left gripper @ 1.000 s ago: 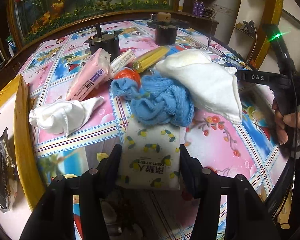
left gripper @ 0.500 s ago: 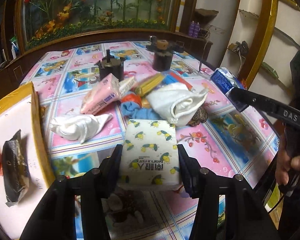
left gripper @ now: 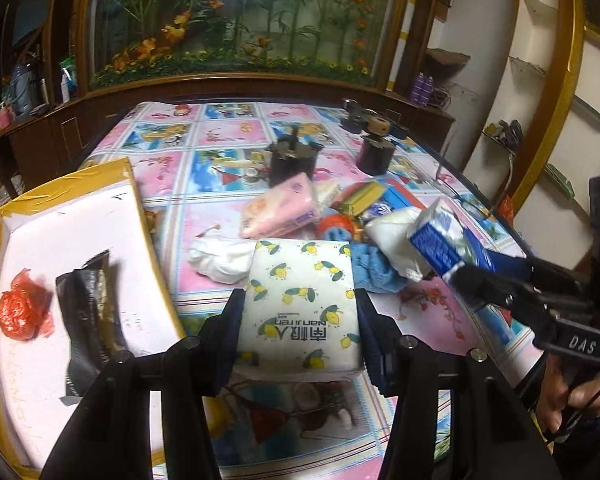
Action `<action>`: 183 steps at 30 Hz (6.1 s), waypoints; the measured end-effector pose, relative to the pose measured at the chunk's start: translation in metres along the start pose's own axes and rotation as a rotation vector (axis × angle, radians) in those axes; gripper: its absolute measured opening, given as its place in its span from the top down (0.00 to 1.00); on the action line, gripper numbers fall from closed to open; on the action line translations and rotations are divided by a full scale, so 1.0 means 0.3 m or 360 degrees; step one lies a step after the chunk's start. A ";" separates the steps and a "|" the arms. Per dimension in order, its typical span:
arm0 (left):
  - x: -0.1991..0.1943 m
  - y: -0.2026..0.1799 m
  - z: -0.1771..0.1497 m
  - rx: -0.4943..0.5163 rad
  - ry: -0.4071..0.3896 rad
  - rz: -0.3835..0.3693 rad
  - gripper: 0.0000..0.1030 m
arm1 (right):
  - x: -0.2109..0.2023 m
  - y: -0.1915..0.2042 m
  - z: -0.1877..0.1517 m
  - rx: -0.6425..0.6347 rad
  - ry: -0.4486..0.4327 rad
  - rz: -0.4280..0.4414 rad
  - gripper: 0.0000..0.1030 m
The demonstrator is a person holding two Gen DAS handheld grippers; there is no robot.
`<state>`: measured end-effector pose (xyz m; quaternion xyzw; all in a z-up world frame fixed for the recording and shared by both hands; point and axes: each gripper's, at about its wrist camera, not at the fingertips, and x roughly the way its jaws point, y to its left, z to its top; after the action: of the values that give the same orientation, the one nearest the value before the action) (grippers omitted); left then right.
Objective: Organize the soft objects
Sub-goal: 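Carry both tissue packs over the yellow-rimmed box, then lower both tissue packs into the box and open both tools, then move both open tools back over the table items, then grasp the blue towel with the left tool while the right grasps the white cloth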
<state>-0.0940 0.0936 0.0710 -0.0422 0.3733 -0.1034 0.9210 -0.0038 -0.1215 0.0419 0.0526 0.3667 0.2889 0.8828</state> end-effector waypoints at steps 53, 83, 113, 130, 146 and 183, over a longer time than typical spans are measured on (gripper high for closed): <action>-0.024 0.718 0.077 -0.0624 0.0077 0.0573 0.50 | 0.770 0.566 0.299 -0.0129 0.0381 0.0309 0.42; -0.122 0.564 0.112 -0.0535 -0.0066 0.0459 0.29 | 0.522 0.398 0.320 -0.0009 0.0211 0.0436 0.34; 0.115 -0.133 -0.054 0.0063 0.0028 -0.0149 0.29 | 0.005 -0.362 0.080 0.0383 -0.0237 0.0068 0.23; 0.126 -0.139 -0.072 0.0110 0.0011 -0.0215 0.26 | 0.150 -0.344 0.018 0.0325 0.0141 0.0228 0.23; 0.129 -0.104 -0.069 0.0028 0.0036 -0.0274 0.25 | 0.195 -0.182 0.017 -0.0063 0.0302 0.0122 0.22; 0.133 -0.133 -0.074 0.0089 0.0051 -0.0229 0.25 | 0.096 -0.177 0.034 -0.0288 0.0156 -0.0214 0.88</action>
<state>-0.0879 0.0458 0.0342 -0.0416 0.3810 -0.1804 0.9058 0.0444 -0.1486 0.0154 -0.0662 0.3847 0.2633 0.8822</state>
